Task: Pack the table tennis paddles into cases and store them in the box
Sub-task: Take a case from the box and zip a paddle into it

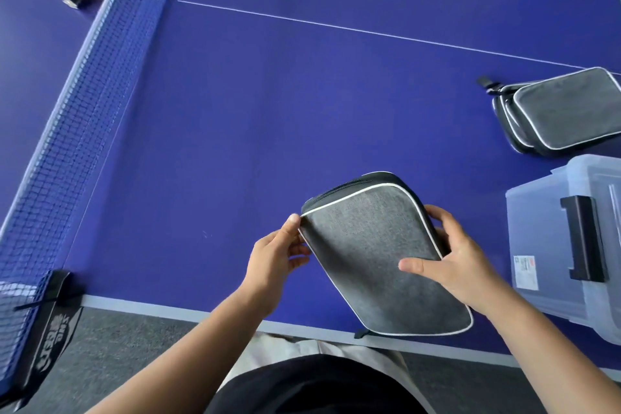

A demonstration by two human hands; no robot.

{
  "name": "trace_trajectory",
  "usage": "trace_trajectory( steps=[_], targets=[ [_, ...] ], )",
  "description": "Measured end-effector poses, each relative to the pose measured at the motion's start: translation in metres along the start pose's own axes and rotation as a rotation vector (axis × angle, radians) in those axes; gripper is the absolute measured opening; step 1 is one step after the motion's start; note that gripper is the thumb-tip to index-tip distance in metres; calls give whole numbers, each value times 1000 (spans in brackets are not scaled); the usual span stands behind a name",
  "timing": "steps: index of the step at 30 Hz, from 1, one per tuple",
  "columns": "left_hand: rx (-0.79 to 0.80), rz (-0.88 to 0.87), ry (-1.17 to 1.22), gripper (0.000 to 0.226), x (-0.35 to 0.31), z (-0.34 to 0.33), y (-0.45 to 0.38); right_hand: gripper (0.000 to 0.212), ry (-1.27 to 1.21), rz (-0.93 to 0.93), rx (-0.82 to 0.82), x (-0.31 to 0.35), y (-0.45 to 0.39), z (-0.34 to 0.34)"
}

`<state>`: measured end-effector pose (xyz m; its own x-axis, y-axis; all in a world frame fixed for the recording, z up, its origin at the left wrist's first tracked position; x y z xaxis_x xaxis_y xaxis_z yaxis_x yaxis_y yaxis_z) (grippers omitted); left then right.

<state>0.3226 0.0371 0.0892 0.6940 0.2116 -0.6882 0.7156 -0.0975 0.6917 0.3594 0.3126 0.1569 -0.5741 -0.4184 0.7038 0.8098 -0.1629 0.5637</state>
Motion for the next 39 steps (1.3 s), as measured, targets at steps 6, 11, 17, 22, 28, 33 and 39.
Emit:
trace_trajectory(
  steps=[6, 11, 17, 22, 28, 33, 39],
  targets=[
    [-9, 17, 115, 26, -17, 1, 11, 85, 24, 55, -30, 7, 12, 0],
    [-81, -33, 86, 18, -22, 7, 12, 83, 51, 77, -34, 10, 19, -5],
    [-231, -173, -86, 13, -32, 11, 18, 84, 110, 115, -7, 19, 23, -10],
    [-268, -268, -251, 15, -49, 8, 29, 83, 305, 190, 12, 33, 28, -16],
    [-267, -387, -423, 17, -68, 1, 45, 75, 584, 269, 56, 47, 25, -22],
    [-220, -551, -548, 20, -76, -14, 58, 75, 744, 415, 103, 59, 17, -36],
    [-227, -644, -666, 21, -73, -15, 56, 92, 701, 329, 61, 49, 6, -45]
  ],
)
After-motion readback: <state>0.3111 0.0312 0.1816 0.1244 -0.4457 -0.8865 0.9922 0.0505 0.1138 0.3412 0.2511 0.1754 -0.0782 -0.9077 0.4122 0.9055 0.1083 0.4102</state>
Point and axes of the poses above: each hand's wrist, its own y-axis away from the middle knuckle, its own z-axis out of the back of the hand, x = y × z, the point moved 3 cm from there along -y, towards the middle knuckle, and after that the axes turned 4 degrees about -z, right-handed, at the moved point
